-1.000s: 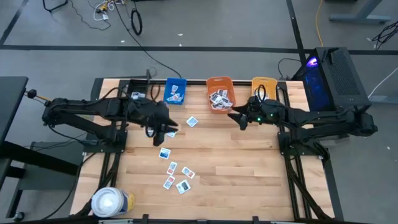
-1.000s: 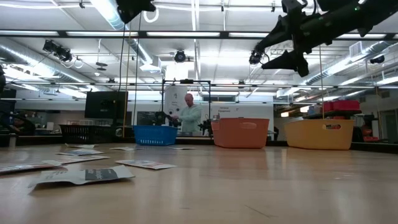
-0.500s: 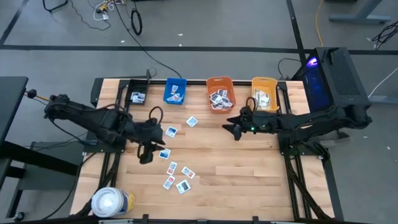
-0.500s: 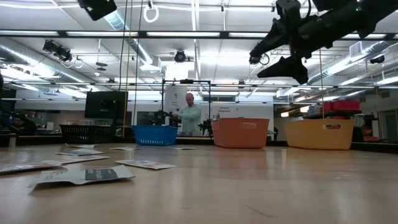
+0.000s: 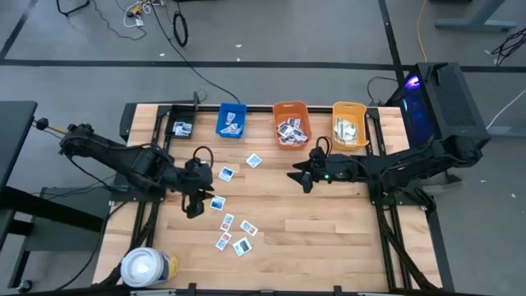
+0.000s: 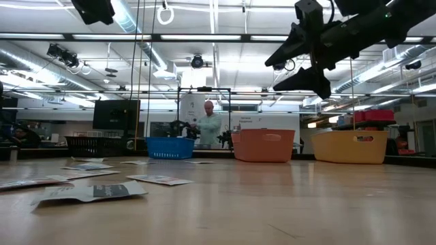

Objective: Pick & Place First Aid Supplies
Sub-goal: Put the alcohol pad into the black bin

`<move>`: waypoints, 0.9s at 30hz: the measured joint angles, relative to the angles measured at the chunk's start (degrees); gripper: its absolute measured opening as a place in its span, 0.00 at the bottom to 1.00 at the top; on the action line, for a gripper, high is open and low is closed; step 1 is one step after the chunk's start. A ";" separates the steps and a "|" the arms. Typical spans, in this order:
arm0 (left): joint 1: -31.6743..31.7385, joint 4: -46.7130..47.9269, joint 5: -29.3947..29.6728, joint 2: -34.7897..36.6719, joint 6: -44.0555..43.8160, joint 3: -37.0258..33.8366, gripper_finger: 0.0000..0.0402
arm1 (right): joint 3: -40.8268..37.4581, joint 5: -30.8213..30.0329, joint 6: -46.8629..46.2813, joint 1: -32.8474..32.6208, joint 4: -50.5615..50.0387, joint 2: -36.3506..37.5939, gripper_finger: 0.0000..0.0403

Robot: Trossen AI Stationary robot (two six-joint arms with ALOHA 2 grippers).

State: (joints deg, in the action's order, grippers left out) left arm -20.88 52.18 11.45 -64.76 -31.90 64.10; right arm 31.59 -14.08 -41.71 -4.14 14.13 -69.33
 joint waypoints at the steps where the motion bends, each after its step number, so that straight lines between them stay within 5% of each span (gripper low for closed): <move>1: 0.00 0.01 0.51 -0.41 -0.69 0.00 0.28 | 0.00 0.08 0.02 -0.19 0.19 -0.13 0.69; 10: 0.89 0.78 1.82 -6.75 -9.53 -0.02 0.52 | 0.00 0.04 0.13 -1.14 0.44 -0.56 0.69; 16: 1.25 1.56 1.20 -13.28 -7.97 -0.02 0.68 | 0.00 0.01 0.53 -1.14 0.37 -0.56 0.69; 23: 2.19 1.28 1.37 -17.93 -3.01 -0.54 0.67 | 0.00 1.12 0.15 -1.14 0.39 -0.56 0.69; 27: 4.62 -5.42 -1.25 -17.56 -1.94 -6.60 0.64 | 0.00 1.68 0.01 -1.14 0.44 -0.56 0.69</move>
State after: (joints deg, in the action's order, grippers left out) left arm -16.27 46.76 10.21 -82.32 -33.84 57.49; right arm 31.59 -12.40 -41.70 -5.28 14.58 -69.89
